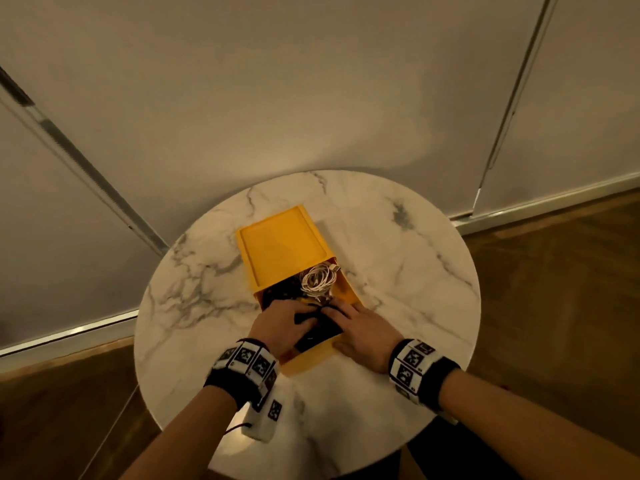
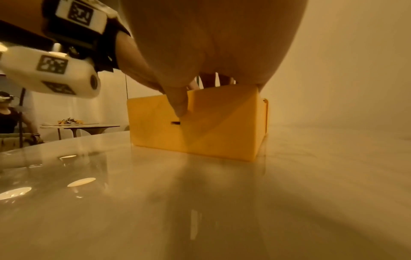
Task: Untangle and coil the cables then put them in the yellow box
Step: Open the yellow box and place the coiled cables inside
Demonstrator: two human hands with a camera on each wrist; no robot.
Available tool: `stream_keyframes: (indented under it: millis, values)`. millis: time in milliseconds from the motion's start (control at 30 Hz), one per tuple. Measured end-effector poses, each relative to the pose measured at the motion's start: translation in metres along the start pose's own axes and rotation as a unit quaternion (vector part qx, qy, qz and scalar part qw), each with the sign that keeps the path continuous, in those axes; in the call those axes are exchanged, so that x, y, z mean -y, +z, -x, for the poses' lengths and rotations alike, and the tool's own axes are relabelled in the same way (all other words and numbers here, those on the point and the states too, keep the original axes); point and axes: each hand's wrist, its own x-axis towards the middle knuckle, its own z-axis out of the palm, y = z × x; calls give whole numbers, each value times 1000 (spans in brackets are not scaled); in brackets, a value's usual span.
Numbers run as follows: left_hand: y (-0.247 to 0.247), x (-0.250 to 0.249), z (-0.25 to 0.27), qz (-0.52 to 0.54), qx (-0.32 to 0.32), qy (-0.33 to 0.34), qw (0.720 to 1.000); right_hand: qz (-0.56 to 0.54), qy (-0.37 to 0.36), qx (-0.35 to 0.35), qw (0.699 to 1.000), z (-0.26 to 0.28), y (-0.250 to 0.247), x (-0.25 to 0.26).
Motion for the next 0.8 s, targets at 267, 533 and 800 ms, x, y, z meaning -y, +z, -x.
stream_keyframes:
  millis: [267, 533, 800]
  values:
    - [-41, 38, -55, -81, -94, -128, 984, 85, 13, -2, 996, 8, 13, 21]
    - [-11, 45, -53, -7, -31, -128, 991, 21, 20, 83, 996, -14, -4, 32]
    - [-15, 36, -44, 0, -6, -121, 993, 216, -155, 244, 933, -45, -54, 29]
